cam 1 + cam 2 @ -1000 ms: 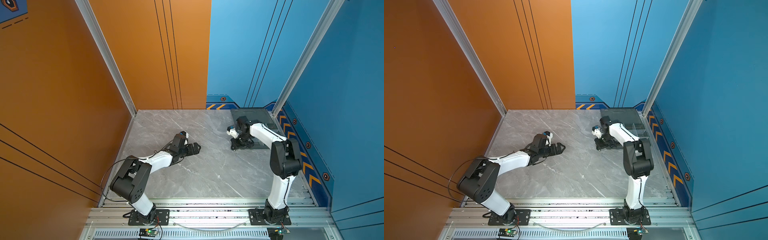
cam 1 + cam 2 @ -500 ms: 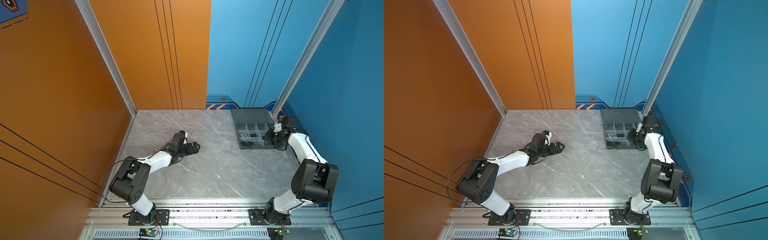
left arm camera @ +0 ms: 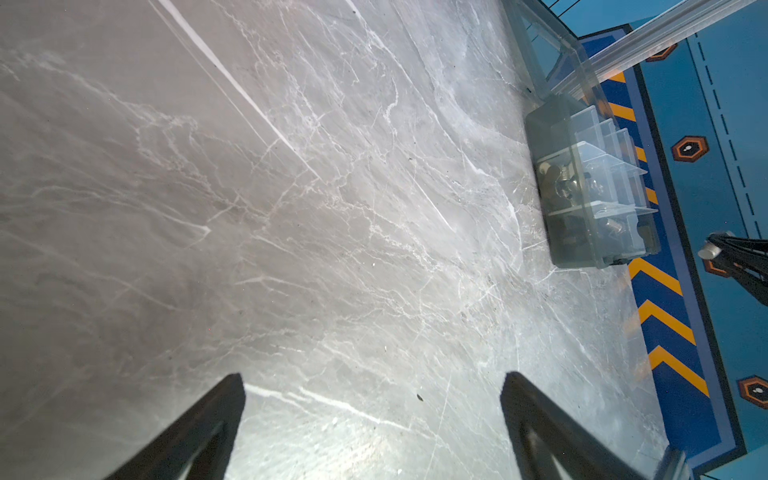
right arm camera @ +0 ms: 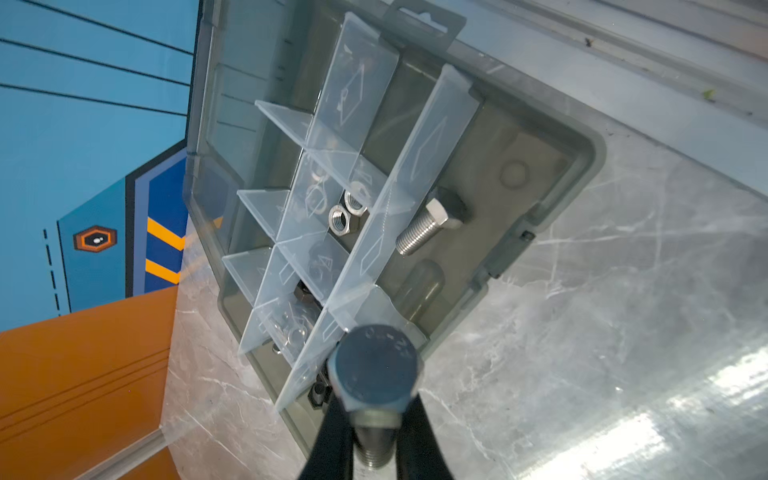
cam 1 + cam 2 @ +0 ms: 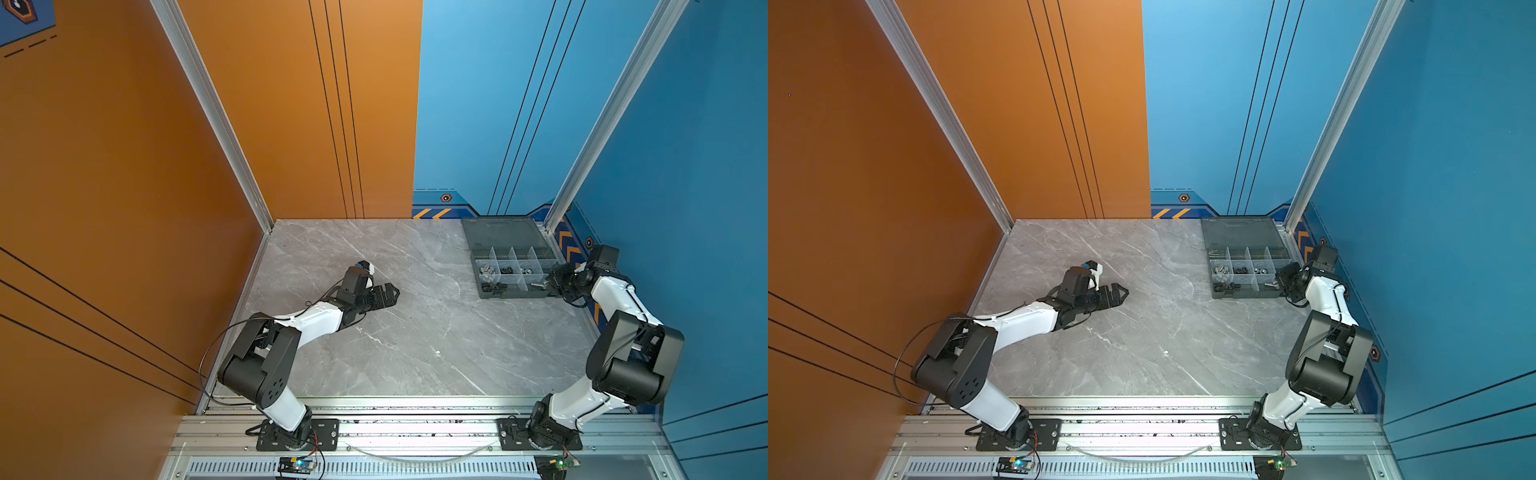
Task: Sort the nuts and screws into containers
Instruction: 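Lift and carry the silver bolt with the right gripper to the box, then lower the silver bolt into the large compartment and open the right gripper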
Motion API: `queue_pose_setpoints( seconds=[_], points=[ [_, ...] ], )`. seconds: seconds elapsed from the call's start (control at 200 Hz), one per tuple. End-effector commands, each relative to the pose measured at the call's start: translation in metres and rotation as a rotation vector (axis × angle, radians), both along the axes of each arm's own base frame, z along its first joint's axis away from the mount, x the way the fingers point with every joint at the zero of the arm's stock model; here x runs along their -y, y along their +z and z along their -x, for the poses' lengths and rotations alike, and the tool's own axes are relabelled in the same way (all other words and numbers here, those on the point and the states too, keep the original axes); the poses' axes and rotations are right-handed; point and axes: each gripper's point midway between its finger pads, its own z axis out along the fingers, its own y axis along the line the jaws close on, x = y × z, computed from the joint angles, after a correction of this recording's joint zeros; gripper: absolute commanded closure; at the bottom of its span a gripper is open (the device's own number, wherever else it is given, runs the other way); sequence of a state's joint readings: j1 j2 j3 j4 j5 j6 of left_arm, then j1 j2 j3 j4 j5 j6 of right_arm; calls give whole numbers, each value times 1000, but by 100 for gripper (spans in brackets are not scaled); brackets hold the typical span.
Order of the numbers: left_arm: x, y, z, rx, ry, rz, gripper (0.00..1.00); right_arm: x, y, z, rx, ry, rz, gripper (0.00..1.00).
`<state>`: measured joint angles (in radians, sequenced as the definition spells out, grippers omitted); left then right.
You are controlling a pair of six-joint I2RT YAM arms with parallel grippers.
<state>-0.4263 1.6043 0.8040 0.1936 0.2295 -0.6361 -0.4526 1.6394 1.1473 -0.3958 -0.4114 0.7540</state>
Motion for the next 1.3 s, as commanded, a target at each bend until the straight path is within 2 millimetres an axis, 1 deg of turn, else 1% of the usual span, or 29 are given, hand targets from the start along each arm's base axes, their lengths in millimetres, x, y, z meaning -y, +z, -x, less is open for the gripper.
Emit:
queue_pose_setpoints(
  seconds=[0.0, 0.13, 0.4, 0.466, 0.576, 0.761, 0.996, 1.071, 1.181, 1.296],
  points=[
    [-2, 7, 0, 20, -2, 13, 2, 11, 2, -15, 55, -77, -22, 100],
    [-2, 7, 0, 18, 2, 13, 2, 12, -4, -23, 84, -134, -57, 100],
    [-3, 8, 0, 18, 9, 12, 2, 7, -22, -38, 79, -158, -81, 100],
    [-3, 8, 0, 20, 10, 11, 2, 4, -24, -42, 83, -160, -84, 99],
    [-3, 8, 0, 21, 12, 12, 2, 1, -27, -44, 76, -162, -74, 98],
    [-2, 9, 0, 21, 12, 12, 2, -2, -36, -46, 63, -158, -77, 93],
    [-4, 12, 1, 21, 16, 3, 2, -3, -45, -41, 45, -152, -80, 90],
    [-5, 13, 2, 23, 19, 1, 2, -3, -47, -40, 42, -151, -85, 85],
    [-7, 13, 2, 25, 21, -3, 2, -5, -49, -41, 45, -136, -95, 72],
    [-8, 16, 2, 31, 25, -5, 2, -6, -47, -41, 47, -127, -95, 70]
  ],
)
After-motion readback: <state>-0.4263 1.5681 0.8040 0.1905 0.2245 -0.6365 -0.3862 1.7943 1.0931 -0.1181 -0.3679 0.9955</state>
